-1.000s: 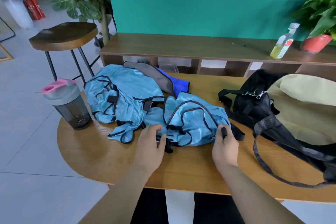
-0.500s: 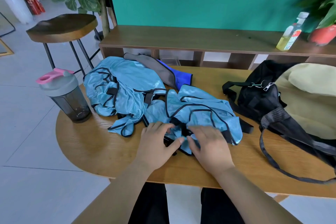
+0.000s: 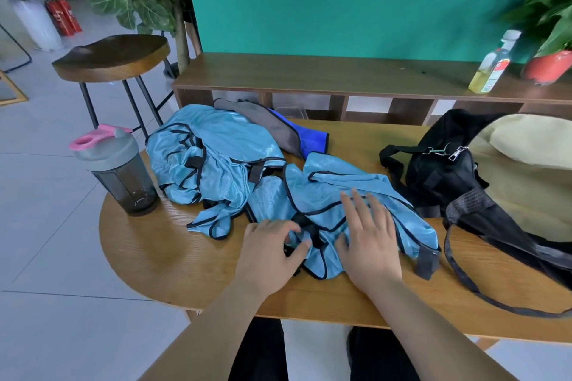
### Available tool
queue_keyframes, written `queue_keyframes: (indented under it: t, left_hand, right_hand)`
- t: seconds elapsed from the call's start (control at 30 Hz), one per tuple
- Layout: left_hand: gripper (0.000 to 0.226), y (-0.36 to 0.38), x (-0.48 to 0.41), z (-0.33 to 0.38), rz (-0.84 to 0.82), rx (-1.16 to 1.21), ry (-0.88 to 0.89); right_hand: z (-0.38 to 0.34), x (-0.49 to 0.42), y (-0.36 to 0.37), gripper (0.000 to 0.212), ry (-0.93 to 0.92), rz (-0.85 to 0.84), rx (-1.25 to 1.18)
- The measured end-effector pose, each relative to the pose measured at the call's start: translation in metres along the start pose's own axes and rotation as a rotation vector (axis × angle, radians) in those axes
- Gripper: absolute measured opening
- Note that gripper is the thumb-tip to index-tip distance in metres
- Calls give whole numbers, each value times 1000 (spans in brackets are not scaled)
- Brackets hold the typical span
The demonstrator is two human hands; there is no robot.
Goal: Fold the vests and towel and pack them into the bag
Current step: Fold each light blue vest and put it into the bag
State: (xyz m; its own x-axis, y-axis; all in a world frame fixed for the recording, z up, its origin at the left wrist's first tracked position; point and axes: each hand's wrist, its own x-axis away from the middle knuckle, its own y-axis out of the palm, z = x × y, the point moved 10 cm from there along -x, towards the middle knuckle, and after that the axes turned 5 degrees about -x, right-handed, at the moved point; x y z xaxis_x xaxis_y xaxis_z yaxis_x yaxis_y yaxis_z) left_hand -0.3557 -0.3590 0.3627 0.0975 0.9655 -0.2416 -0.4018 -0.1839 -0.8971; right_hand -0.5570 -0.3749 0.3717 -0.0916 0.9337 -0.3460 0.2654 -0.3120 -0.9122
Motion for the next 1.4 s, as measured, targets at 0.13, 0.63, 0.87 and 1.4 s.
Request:
queue_keyframes:
  t: [0.13,0.63,0.87,1.4]
  left_hand:
    - [37,-5,-1,-9,53,41,-93]
    - [61,-32,25,-65,403,746,-547]
    - [55,-29,16,-50,292,652,-408]
    - [49,-15,19,36,270,-176,266]
  right_hand:
    - [21,-3,14,55,116,-7,-9]
    - [105,48,-33,36,913,579,-868]
    - [102,51,-41,39,905,581,-915]
    - [100,51,-40,39,857,600,-917]
